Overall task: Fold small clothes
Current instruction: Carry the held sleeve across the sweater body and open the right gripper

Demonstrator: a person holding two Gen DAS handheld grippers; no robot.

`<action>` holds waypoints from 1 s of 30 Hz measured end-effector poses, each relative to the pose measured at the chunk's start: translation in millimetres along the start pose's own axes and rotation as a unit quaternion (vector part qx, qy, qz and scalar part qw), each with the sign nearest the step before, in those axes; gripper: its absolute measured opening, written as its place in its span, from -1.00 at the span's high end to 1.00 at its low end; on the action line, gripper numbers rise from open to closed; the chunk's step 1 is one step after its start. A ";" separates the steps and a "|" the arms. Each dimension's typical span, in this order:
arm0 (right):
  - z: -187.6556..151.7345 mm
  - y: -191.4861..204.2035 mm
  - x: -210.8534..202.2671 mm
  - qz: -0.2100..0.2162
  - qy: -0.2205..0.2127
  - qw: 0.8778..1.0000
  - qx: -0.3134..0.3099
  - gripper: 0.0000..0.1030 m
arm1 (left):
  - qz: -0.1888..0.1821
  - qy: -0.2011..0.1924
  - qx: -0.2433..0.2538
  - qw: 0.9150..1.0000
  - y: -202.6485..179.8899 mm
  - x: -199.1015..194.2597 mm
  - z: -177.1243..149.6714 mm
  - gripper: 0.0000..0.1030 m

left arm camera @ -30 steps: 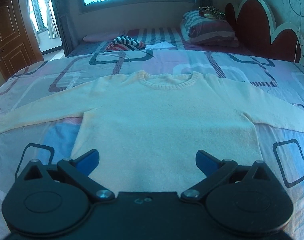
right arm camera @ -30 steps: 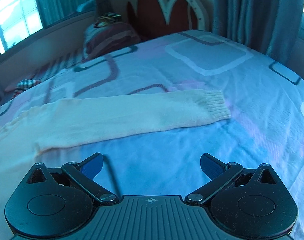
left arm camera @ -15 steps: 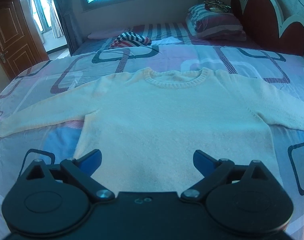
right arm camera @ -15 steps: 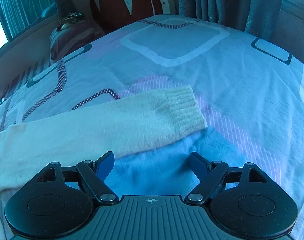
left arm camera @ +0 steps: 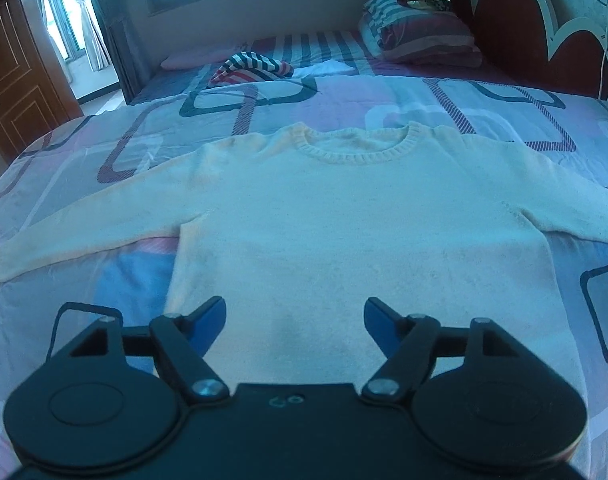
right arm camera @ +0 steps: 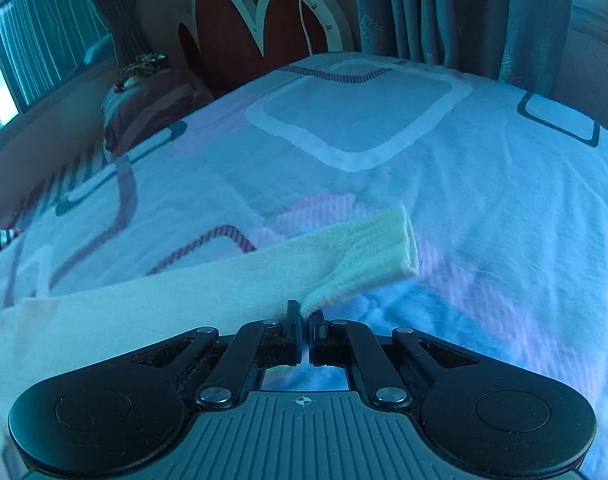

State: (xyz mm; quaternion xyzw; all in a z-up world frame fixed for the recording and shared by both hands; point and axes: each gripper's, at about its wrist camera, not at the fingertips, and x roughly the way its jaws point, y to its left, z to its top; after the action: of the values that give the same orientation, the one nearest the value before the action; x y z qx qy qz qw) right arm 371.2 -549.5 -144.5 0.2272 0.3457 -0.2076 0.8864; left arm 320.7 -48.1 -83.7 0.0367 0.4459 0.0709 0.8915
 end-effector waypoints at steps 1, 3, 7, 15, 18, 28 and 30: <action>0.7 5.1 -3.1 0.006 -0.004 1.000 -0.002 0.96 | -0.002 0.001 -0.001 1.000 3.4 0.8 0.9 -0.44; 2.1 18.0 -11.2 0.025 -0.013 1.000 -0.010 0.96 | -0.009 0.004 -0.004 1.000 11.4 3.5 3.1 -0.46; 1.7 68.4 -34.2 0.062 -0.040 0.996 -0.056 0.96 | -0.021 0.002 -0.009 1.000 25.8 10.1 8.6 -0.48; -23.1 183.9 -62.1 0.138 -0.034 0.984 -0.109 0.96 | -0.035 -0.012 -0.011 0.999 67.4 20.1 16.4 -0.53; -44.1 232.1 -69.6 0.171 -0.022 0.975 -0.140 0.96 | -0.042 -0.011 -0.016 0.999 87.8 27.7 19.8 -0.55; -136.0 358.8 -50.2 0.230 0.051 0.951 -0.201 0.95 | -0.076 -0.004 -0.038 0.996 131.5 52.9 25.4 -0.56; -151.0 371.9 -47.5 0.234 0.064 0.946 -0.217 0.94 | -0.085 -0.004 -0.042 0.995 134.6 56.1 26.1 -0.56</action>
State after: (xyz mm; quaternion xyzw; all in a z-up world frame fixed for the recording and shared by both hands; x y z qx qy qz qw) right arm 456.2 -155.5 -113.8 0.1169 0.3758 0.1008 0.9137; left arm 362.2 93.6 -95.0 -0.0384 0.4407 0.0132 0.8967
